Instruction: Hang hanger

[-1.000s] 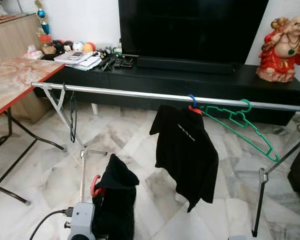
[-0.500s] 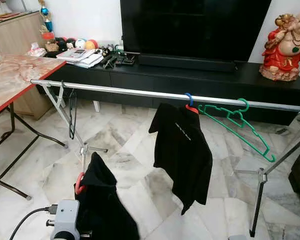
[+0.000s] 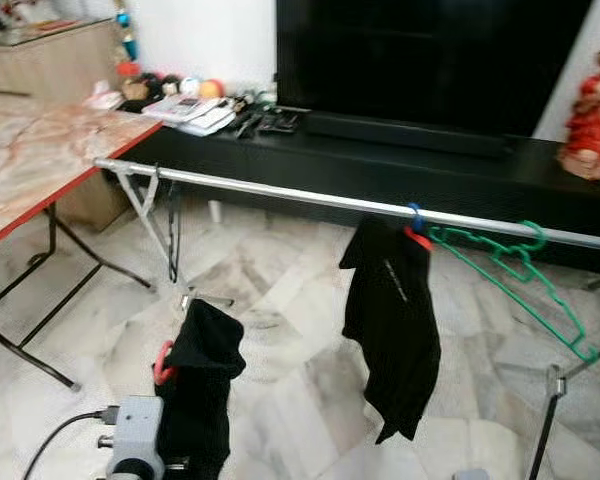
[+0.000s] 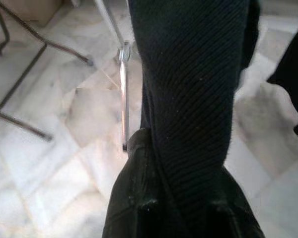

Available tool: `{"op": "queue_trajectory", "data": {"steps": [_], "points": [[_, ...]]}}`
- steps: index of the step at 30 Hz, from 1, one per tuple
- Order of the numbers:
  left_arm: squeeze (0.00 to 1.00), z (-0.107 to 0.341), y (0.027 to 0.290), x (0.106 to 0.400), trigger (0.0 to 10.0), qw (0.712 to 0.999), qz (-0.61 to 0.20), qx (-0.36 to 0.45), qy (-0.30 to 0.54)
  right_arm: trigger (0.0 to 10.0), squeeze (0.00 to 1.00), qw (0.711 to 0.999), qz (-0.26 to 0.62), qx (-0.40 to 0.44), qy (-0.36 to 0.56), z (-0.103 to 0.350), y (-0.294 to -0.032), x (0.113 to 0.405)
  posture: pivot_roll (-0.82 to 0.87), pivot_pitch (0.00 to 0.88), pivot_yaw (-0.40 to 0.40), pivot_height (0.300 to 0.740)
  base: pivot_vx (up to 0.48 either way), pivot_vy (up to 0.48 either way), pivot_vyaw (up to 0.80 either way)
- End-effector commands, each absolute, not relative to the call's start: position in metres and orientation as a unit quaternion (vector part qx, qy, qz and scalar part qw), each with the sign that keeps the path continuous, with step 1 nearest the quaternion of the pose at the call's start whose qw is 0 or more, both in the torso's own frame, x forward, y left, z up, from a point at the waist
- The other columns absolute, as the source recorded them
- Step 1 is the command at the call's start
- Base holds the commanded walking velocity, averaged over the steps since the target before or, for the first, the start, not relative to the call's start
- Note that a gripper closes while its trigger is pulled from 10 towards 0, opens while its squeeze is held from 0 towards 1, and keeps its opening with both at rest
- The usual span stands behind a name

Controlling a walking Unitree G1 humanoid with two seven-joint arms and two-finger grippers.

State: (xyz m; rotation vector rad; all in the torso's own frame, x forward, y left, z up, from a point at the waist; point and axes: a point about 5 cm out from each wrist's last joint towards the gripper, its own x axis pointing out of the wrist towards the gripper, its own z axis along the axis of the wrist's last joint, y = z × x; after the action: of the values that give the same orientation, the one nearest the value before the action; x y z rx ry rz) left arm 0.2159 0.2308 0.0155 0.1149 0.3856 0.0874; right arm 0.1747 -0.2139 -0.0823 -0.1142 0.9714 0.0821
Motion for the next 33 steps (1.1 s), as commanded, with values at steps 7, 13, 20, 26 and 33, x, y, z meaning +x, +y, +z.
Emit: {"op": "queue_trajectory", "data": {"steps": [7,13,20,26,33], "points": [[0.00,0.023,0.221,0.224,10.0,0.985,0.031,0.049,0.163,10.0,0.00,0.874,0.028,-0.058,0.481,-0.085,-0.224,0.165,0.12,0.047,-0.028,0.740,0.472,0.000,0.00],[0.00,0.023,0.221,0.224,10.0,0.985,0.031,0.049,0.163,10.0,0.00,0.874,0.028,-0.058,0.481,-0.085,-0.224,0.165,0.12,0.047,-0.028,0.740,0.472,0.000,0.00],[0.00,0.023,0.221,0.224,10.0,0.985,0.031,0.049,0.163,10.0,0.00,0.874,0.028,-0.058,0.481,-0.085,-0.224,0.165,0.12,0.047,-0.028,0.740,0.472,0.000,0.00],[0.00,0.024,0.222,0.225,10.0,0.985,0.031,0.049,0.162,10.0,0.00,0.874,0.028,-0.058,0.481,-0.085,-0.224,0.165,0.12,0.047,-0.028,0.740,0.472,0.000,0.00],[0.00,0.028,0.209,0.223,10.0,0.986,-0.063,0.076,0.135,10.0,0.00,0.871,0.041,-0.072,0.483,-0.085,-0.223,0.165,0.13,0.037,-0.026,0.740,0.000,0.000,0.00]]}}
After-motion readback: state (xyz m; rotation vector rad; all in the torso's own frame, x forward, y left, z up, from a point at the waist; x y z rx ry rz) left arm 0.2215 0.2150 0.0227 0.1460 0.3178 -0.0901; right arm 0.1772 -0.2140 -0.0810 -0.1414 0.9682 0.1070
